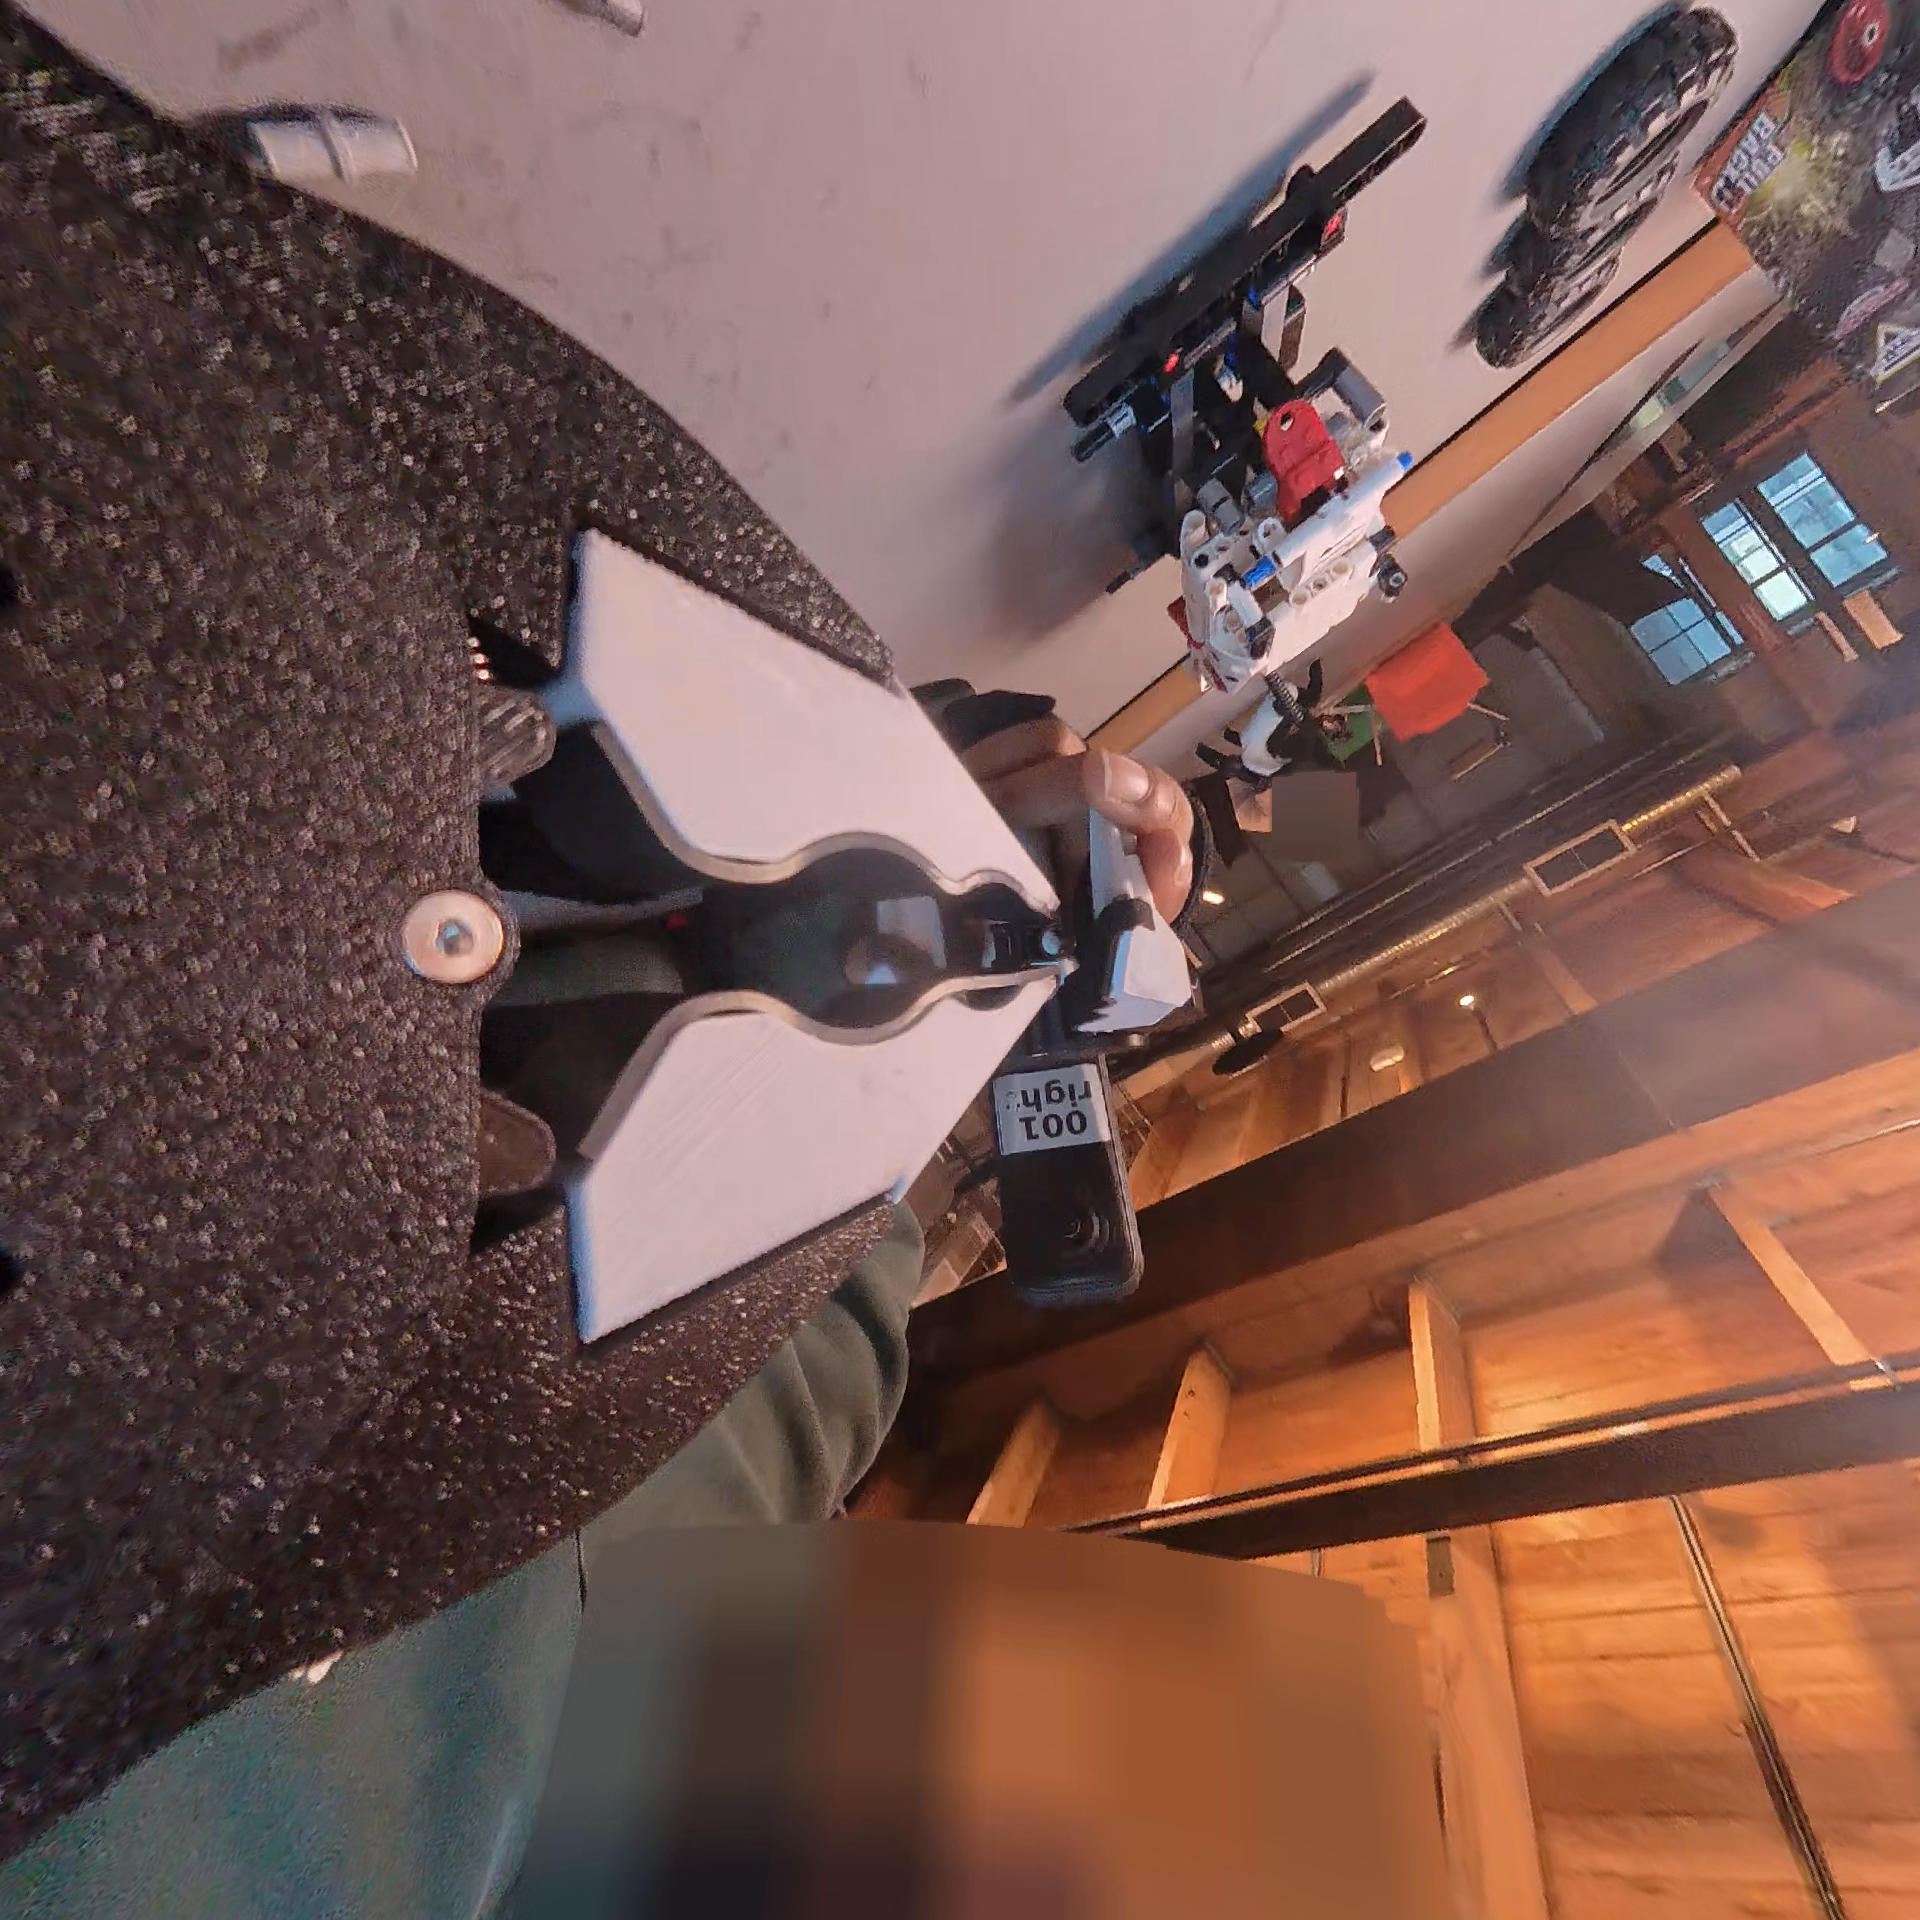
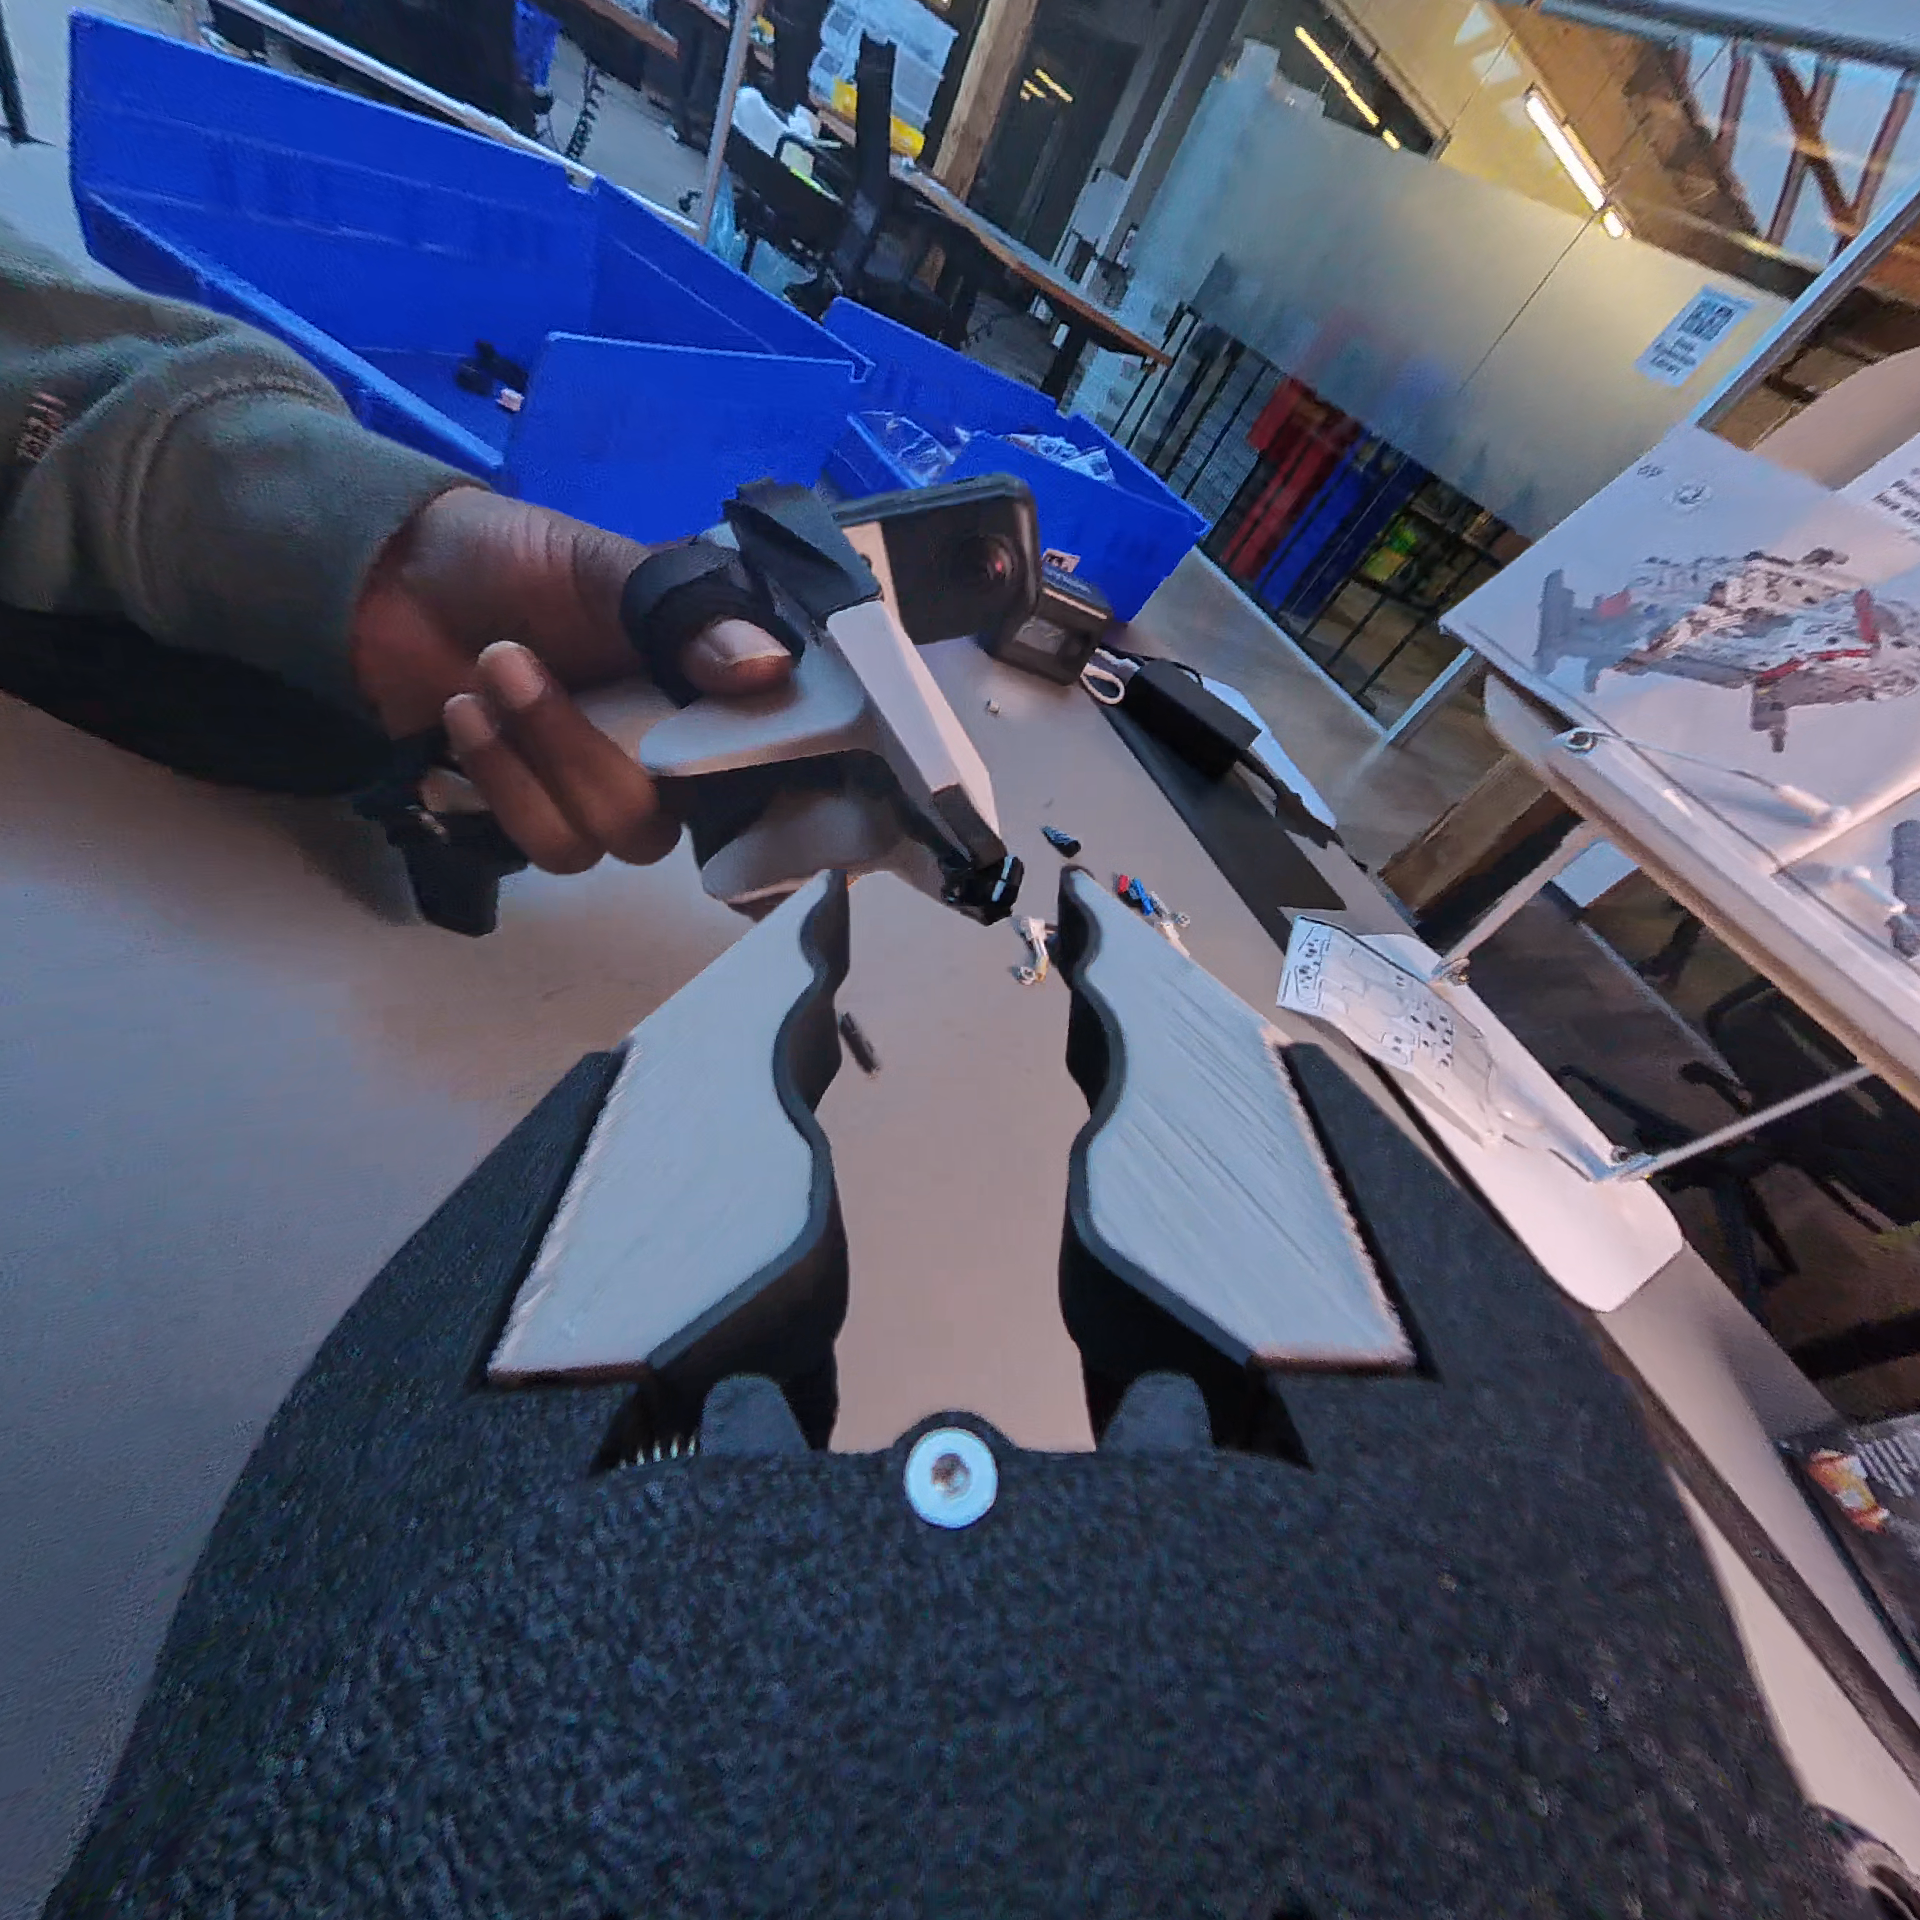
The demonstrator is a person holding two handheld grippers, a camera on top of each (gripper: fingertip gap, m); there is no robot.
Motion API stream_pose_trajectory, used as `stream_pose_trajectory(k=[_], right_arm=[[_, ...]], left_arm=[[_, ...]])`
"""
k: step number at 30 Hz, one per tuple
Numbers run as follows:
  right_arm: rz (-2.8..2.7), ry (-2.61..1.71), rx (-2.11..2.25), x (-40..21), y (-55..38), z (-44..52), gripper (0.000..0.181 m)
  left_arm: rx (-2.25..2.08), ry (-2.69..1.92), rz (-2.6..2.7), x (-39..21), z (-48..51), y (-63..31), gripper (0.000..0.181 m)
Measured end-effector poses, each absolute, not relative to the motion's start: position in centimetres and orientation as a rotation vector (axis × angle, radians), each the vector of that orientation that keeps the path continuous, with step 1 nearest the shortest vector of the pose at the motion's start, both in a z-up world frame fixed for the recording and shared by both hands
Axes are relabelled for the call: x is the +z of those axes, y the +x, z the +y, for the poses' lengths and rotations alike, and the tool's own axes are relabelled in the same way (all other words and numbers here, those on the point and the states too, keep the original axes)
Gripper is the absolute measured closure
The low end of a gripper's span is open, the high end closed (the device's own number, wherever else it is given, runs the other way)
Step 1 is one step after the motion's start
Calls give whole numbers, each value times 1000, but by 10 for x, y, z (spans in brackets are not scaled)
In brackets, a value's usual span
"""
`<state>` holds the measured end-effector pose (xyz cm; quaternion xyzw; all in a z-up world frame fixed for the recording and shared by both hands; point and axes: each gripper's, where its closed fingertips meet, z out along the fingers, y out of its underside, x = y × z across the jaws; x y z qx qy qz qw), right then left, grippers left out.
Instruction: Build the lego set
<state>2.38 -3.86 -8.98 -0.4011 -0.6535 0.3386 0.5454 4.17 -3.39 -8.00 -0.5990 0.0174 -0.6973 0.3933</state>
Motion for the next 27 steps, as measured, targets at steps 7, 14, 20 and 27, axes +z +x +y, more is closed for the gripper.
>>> stream_pose_trajectory(k=[7,14,20,27], right_arm=[[-1473,-917,826,-87,23,-38,166],[-1432,-905,873,-86,26,-39,166],[-1425,-907,911,-86,30,-40,167],[-1407,-886,887,-83,34,-39,166]], left_arm=[[-1834,-1486,43,-78,-39,46,174],[-1878,-1461,33,-77,-40,47,173],[-1903,-1452,36,-77,-41,50,174],[-1927,-1428,1,-77,-40,45,174]])
